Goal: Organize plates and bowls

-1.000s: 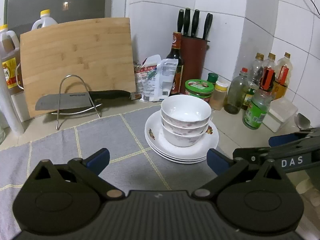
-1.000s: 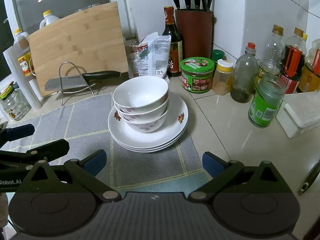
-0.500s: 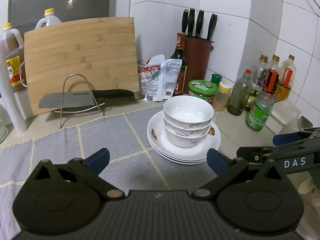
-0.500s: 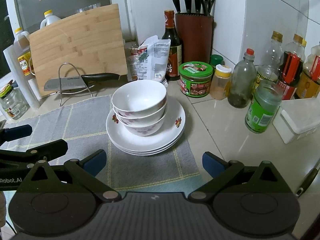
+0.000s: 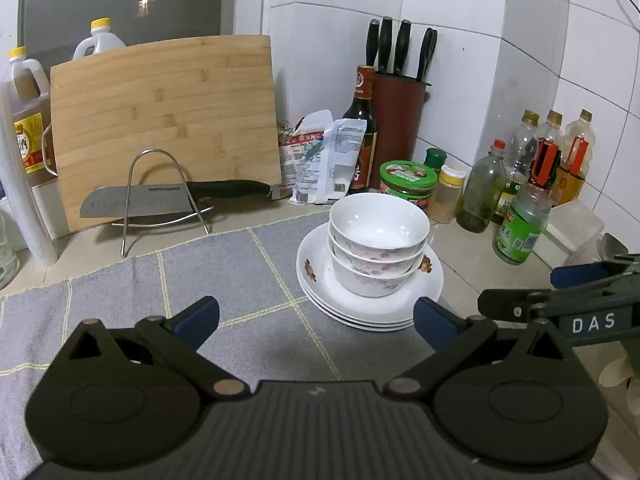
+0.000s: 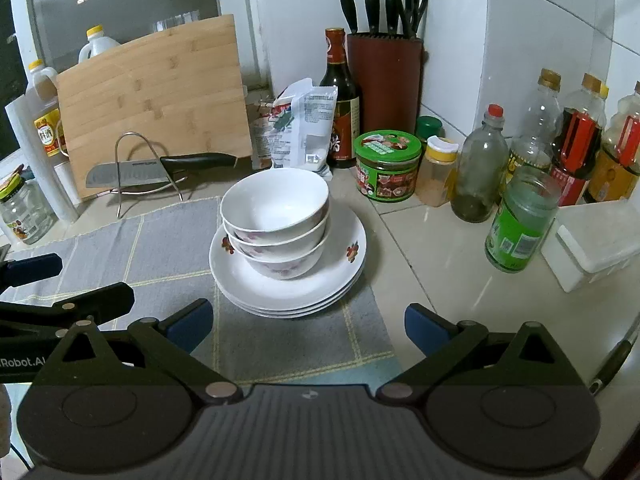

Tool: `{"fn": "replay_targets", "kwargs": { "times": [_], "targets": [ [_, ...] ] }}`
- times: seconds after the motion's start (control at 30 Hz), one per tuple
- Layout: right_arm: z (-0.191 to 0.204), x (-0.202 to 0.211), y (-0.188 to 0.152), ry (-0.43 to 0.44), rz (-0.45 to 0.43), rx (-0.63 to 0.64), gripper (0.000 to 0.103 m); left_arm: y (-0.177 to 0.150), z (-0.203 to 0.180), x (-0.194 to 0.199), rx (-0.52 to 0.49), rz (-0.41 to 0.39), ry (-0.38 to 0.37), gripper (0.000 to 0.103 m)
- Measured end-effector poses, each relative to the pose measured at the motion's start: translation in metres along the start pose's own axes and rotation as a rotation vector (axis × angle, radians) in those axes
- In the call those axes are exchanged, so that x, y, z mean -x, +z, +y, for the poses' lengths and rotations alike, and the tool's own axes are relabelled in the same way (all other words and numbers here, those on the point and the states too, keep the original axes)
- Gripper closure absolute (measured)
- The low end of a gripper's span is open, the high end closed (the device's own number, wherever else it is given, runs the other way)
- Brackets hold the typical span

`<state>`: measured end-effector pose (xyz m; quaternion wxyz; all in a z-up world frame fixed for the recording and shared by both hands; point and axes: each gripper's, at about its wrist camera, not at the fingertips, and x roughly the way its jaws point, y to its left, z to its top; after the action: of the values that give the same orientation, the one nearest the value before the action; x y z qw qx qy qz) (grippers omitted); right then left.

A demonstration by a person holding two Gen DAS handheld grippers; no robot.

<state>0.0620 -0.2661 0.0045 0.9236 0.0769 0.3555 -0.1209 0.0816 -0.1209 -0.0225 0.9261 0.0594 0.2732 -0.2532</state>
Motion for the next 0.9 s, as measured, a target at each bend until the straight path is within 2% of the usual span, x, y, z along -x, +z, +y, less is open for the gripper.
{"fn": "replay_targets", "kwargs": {
  "times": [0.9],
  "targets": [
    [-0.0018, 0.0015, 0.0032, -0.016, -0.007, -0.001, 0.0, 0.005, -0.0034, -0.0033, 0.002, 0.006, 0.005, 0.001]
  ]
}}
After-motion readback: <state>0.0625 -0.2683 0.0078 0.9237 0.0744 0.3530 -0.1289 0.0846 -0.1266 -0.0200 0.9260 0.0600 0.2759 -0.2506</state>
